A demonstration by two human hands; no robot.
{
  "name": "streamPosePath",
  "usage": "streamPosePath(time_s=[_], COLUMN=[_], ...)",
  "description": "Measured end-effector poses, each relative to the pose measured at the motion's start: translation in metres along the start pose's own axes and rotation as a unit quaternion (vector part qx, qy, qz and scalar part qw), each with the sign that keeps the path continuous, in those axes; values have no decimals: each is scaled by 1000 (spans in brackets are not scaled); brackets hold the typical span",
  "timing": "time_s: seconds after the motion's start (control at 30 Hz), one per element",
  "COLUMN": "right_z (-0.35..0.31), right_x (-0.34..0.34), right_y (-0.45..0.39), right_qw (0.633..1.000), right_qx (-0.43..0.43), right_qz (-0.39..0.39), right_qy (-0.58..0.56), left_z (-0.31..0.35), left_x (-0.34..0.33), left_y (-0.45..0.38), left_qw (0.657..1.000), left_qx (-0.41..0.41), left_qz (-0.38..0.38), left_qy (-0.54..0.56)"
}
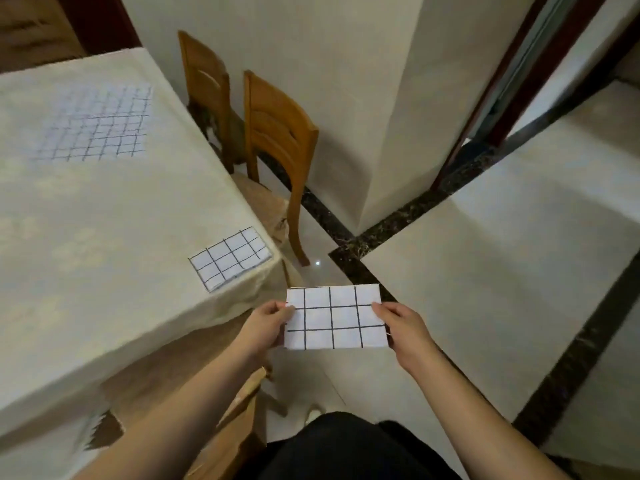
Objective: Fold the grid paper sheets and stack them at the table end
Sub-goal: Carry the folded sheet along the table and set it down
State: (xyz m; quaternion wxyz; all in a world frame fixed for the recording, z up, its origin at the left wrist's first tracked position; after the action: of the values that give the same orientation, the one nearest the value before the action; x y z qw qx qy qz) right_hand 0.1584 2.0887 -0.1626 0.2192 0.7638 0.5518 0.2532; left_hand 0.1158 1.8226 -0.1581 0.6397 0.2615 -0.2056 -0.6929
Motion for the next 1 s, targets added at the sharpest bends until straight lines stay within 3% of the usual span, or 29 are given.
streamPosePath(time_s=[0.37, 0.67, 1.0], right_z=[-73, -133, -137], right_x=[-111, -195, -285], right_y=[-103, -160, -176], right_qw=[979, 907, 859], right_qx=[6, 59, 35], right_qz=[-151, -293, -385], right_qy=[136, 295, 335], left_z=[16, 23, 15], left_x=[65, 104, 168], left_y=[-47, -60, -62], left_qw=[986, 939, 886], left_qx=[-6, -9, 8], left_qz=[139, 296, 422], left_qy=[97, 177, 192])
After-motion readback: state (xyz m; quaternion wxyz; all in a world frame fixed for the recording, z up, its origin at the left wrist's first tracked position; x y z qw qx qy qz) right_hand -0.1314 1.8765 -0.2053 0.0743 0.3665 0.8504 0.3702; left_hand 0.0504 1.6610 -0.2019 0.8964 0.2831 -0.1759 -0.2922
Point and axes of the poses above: each hand's wrist, its own y-axis away from the middle knuckle, its own x-axis out of the back of the hand, z = x × y, the point moved 10 cm from there along -y, towards the middle knuckle, and after that the axes turned 10 degrees about y, right-handed, at the moved point
